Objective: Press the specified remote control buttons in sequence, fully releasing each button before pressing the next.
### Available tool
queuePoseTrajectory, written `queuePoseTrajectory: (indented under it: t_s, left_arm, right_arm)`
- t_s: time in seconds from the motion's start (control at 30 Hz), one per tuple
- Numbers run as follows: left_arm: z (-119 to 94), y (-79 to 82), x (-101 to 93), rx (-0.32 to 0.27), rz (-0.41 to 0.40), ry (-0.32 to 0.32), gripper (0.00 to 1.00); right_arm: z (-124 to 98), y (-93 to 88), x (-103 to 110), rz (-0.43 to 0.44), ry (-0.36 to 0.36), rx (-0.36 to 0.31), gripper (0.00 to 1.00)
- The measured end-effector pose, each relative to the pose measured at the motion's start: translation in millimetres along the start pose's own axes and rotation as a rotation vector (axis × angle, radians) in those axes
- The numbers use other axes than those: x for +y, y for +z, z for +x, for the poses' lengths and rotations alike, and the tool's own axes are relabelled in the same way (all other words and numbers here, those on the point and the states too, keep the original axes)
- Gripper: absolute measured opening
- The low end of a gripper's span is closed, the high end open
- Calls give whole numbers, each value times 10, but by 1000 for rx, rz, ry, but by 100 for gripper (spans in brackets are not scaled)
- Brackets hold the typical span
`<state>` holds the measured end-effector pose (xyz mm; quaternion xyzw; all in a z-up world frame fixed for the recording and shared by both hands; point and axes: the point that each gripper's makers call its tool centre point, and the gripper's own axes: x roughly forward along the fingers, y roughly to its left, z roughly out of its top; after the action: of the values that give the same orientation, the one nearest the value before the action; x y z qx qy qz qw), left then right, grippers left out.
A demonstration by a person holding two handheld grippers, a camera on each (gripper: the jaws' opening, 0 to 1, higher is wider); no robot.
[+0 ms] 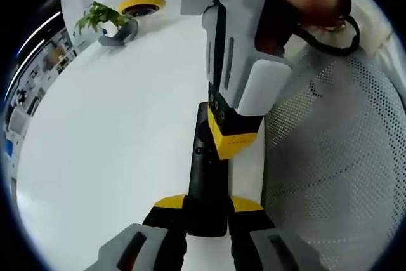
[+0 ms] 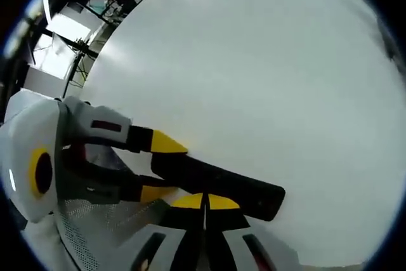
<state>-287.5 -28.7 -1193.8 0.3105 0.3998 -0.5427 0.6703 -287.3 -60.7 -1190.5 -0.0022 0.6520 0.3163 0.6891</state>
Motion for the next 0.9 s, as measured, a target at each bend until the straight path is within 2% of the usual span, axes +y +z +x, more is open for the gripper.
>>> queuePoseTrajectory:
  t_s: [0.2, 0.33, 0.47, 0.9]
  left_arm:
    - [-1, 1, 1, -15, -5, 2, 24]
    - [-1, 2, 3, -14, -5, -2, 24]
    - [-1, 1, 2, -16, -5, -3, 24]
    - [-3, 5, 5, -19, -11, -5, 24]
  right_arm:
    - [-13, 7, 7, 21, 11, -10, 0]
    - [-52, 99, 65, 31, 46, -56, 0]
    - [-48, 142, 71, 9, 37, -78, 0]
    - [2, 154, 69, -2, 36, -72, 0]
